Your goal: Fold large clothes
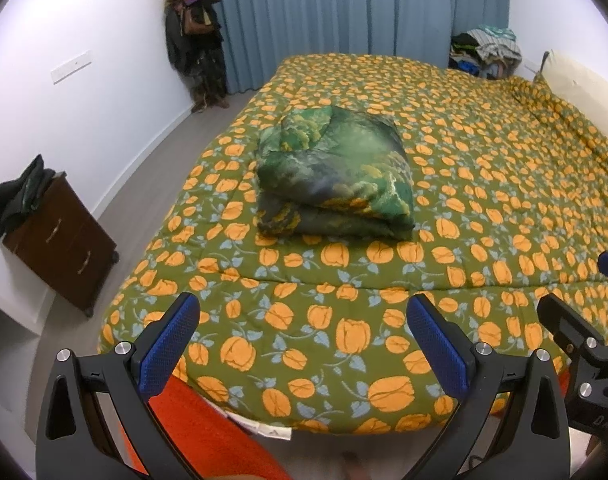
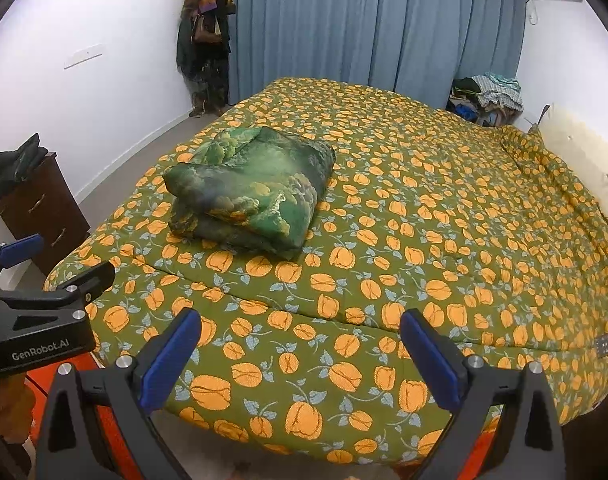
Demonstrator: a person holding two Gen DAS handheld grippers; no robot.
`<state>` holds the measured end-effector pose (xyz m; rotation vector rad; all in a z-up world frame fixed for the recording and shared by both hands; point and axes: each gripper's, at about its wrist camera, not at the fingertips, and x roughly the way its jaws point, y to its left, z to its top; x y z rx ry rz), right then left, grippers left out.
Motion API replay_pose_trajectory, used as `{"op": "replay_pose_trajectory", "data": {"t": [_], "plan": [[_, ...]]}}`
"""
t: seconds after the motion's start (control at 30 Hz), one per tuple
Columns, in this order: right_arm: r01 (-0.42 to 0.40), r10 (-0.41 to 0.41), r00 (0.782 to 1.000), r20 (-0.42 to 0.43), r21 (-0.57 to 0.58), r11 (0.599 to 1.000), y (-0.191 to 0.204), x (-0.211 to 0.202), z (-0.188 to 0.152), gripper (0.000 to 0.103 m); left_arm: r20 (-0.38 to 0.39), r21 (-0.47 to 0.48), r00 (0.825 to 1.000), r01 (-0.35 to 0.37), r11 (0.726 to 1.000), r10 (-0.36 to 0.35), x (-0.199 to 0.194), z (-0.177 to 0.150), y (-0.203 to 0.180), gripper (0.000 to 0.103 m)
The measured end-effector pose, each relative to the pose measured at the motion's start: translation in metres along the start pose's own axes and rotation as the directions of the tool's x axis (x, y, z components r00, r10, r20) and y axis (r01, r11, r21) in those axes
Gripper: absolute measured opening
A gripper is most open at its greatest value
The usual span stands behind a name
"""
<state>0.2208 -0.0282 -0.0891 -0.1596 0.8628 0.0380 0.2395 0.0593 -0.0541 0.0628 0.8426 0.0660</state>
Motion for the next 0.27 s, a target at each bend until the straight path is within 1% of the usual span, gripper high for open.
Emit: {"op": "replay_pose_trajectory", "data": {"t": [0.07, 0.17, 0.27], "plan": [[0.0, 0.0, 1.0, 0.0, 0.001, 1.0, -0.0021, 0.0001, -0.0009, 0.101, 0.005, -0.006, 1.0, 0.007, 1.0, -0.007, -0.0011, -0.0008, 0.0, 0.103], [0.0, 0.0, 1.0, -0.002, 0.005, 1.0, -0.0034, 0.0013, -0.0013, 0.101, 0.014, -0.006, 1.0, -0.008, 1.0, 0.008, -0.0025, -0.0019, -0.0016, 0.103], [-0.002, 0.002, 1.0, -0.004, 0.012, 1.0, -0.006, 0.0024, -0.0004, 0.101, 0.016, 0.0, 1.0, -0.004, 1.0, 0.004, -0.0035, -0.0025, -0.0023, 0.103]]}}
